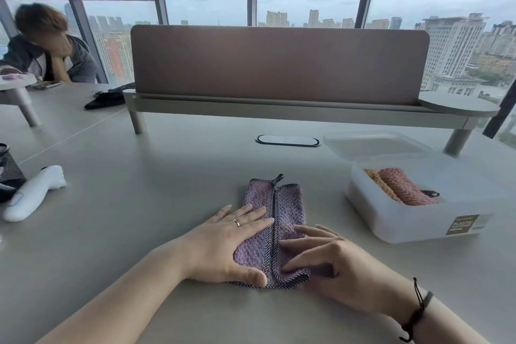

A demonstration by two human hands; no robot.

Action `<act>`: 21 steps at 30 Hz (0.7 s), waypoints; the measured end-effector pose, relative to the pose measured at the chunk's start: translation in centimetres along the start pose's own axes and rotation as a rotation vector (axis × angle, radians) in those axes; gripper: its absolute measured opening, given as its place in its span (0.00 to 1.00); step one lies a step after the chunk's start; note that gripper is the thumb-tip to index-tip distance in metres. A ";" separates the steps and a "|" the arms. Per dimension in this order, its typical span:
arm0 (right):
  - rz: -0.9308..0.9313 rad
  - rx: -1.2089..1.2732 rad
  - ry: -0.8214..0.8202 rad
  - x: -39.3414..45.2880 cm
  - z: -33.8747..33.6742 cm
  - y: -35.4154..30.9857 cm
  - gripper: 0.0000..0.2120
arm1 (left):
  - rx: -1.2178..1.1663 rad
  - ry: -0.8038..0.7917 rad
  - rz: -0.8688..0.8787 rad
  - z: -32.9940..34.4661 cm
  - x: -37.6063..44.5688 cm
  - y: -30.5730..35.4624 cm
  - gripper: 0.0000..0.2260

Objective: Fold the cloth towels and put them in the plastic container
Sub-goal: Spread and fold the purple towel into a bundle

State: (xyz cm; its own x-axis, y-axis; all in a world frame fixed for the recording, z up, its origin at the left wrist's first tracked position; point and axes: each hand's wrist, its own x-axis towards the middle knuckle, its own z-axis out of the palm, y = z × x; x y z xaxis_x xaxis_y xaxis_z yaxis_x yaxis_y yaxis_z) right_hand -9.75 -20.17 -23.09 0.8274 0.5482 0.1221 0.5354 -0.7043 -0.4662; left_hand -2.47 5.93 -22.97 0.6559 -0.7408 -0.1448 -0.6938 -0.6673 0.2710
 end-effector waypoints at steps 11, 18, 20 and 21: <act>0.039 0.089 0.261 0.2 0.6 -0.5 0.11 | -0.342 0.264 0.154 -2.3 -1.7 0.7 0.25; 0.261 0.248 0.319 0.4 0.6 -0.2 0.08 | -0.152 0.261 0.123 -1.7 -1.5 2.2 0.18; 0.286 0.255 0.337 0.5 0.5 -0.1 0.06 | -0.236 0.315 0.083 -1.5 -1.2 1.8 0.12; 0.303 0.251 0.351 0.6 0.5 0.0 0.07 | -0.305 0.340 0.054 -1.4 -1.0 1.5 0.11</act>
State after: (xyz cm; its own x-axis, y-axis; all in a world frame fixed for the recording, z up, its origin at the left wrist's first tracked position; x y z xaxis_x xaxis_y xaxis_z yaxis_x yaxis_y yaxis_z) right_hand -9.37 -19.63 -23.44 0.9689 0.1222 0.2150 0.2415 -0.6548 -0.7162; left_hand -3.77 5.79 -21.10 0.7170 -0.6723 0.1843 -0.6440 -0.5375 0.5444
